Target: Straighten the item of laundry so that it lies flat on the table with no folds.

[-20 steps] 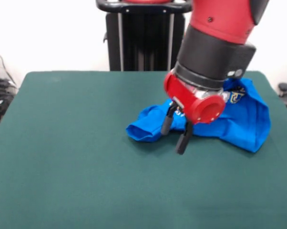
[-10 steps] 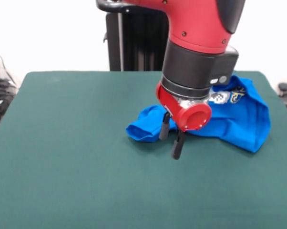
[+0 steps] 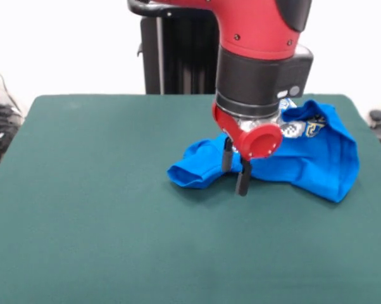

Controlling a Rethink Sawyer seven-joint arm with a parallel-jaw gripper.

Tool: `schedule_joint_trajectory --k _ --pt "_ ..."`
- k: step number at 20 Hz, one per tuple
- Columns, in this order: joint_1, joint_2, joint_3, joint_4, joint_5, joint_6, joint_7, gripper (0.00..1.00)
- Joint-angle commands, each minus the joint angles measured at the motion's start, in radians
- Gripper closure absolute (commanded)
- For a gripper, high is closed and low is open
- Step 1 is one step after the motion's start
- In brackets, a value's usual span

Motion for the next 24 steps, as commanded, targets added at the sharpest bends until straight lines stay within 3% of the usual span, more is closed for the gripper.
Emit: schedule_joint_trajectory --k 1,24 --pt "-0.019 -0.026 0.135 0.191 -0.088 0.042 -0.316 0.00" --pt "-0.052 0.042 0.196 0.283 -0.249 -0.113 -0.207 0.00"
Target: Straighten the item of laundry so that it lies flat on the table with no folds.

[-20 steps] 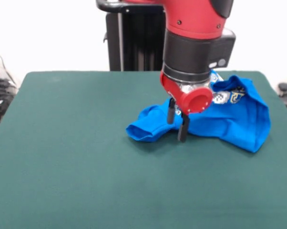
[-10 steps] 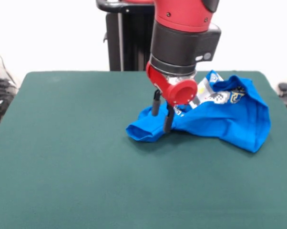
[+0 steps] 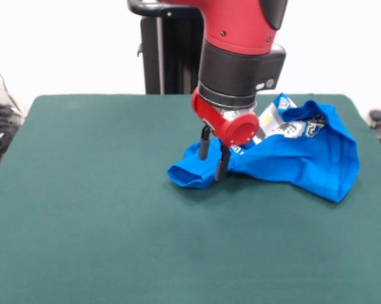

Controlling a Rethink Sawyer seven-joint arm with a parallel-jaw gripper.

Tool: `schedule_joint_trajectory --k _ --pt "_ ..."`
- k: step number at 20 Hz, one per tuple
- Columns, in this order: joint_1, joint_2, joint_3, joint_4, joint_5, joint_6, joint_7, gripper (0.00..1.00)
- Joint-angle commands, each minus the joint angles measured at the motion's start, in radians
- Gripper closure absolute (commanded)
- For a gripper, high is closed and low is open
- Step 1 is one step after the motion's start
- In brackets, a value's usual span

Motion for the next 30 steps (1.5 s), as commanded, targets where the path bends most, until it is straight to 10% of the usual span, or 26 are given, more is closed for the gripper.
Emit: schedule_joint_trajectory --k 1,28,29,30 --pt "0.006 0.097 0.136 0.159 -0.051 -0.049 -0.197 0.00" --pt "0.107 0.257 0.027 0.062 -0.199 -0.104 -0.049 0.00" --pt "0.115 0.258 0.018 0.058 -0.209 -0.110 -0.050 1.00" --pt "0.117 0.257 0.016 0.056 -0.210 -0.108 -0.049 1.00"
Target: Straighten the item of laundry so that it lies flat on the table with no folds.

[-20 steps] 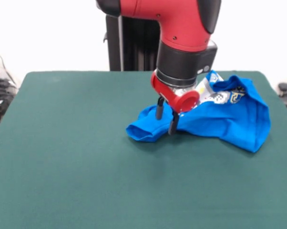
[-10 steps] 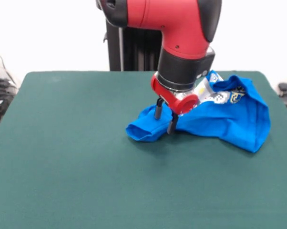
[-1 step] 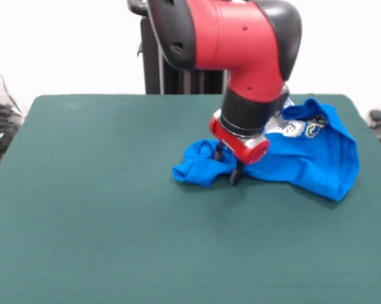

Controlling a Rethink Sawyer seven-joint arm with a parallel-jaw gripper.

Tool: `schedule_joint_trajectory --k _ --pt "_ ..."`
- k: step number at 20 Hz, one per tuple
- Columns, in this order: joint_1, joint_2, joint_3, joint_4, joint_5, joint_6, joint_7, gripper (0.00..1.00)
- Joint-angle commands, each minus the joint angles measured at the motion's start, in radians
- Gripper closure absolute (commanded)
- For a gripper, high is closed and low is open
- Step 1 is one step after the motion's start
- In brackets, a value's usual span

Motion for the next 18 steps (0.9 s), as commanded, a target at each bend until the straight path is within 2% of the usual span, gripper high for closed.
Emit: schedule_joint_trajectory --k 1,12,18 --pt "0.057 0.104 0.007 -0.014 -0.065 -0.058 -0.048 1.00" --pt "0.000 -0.029 0.077 -0.002 0.028 0.027 -0.101 1.00" --pt "-0.012 -0.141 0.042 0.004 0.054 0.189 -0.133 1.00"
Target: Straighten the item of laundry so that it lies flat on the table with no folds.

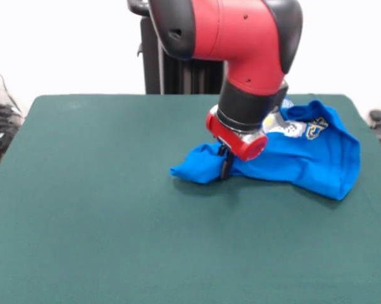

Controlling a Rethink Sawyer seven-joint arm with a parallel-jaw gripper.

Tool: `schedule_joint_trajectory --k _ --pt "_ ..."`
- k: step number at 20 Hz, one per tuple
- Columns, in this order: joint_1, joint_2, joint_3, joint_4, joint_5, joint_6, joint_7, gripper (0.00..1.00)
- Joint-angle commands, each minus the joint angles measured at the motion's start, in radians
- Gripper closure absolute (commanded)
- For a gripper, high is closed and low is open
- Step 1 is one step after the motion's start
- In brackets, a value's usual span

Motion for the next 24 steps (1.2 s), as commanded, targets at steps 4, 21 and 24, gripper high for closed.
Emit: schedule_joint_trajectory --k 4,21,24 --pt "-0.063 -0.101 0.056 0.010 -0.004 0.149 -0.229 1.00" --pt "-0.337 -0.169 0.198 0.055 -0.160 0.064 -0.488 1.00" --pt "-0.353 -0.207 0.212 0.103 -0.134 0.091 -0.495 1.00"
